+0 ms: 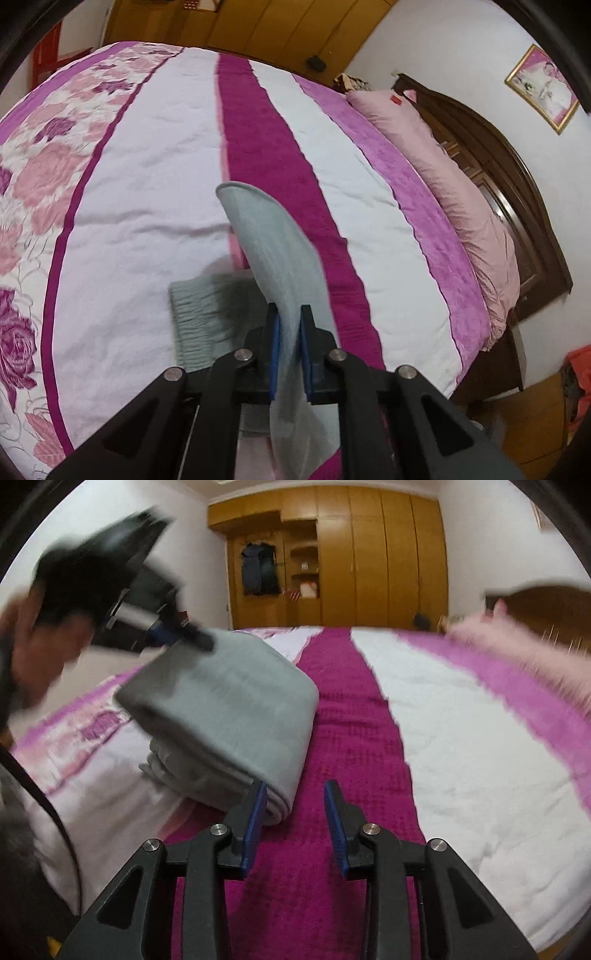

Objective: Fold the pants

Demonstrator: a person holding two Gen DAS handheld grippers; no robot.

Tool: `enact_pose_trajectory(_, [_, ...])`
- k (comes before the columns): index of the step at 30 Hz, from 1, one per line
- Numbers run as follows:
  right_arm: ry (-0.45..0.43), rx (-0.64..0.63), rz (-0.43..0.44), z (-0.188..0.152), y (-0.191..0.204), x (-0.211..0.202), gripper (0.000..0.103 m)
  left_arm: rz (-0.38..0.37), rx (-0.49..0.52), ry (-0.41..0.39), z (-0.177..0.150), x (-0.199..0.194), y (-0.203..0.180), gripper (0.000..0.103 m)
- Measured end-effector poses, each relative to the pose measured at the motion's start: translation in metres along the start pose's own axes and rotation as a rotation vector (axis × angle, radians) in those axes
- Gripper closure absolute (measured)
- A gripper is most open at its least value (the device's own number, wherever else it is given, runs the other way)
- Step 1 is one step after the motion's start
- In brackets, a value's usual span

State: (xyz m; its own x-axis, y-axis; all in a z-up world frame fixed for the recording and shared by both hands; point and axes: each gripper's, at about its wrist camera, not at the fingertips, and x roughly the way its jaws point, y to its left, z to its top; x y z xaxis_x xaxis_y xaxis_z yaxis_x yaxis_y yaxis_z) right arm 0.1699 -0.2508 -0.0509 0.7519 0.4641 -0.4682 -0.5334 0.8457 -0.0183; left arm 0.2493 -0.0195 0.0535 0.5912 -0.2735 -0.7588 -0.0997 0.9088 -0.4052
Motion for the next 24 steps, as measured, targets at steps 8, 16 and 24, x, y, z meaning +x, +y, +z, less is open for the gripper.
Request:
enact_pose_trajectory(8, [0.004,-0.112,-0.034,-0.002,0.035,0.018,0.073,0.036,-0.004,0.026,0.002,0.009,0.005,0.093])
enact_pose_trajectory(16, [-0.083,-0.257,-0.158,-0.002,0.067,0.022,0.07,-0.134,-0.139,0.055,0.018,0.006,0.021,0.094])
enact_pose_trajectory(24, [-0.163,-0.358,-0.234,-0.004,0.093,0.016,0.055,-0.134,-0.134,0.071,0.021,0.003,0.023,0.094])
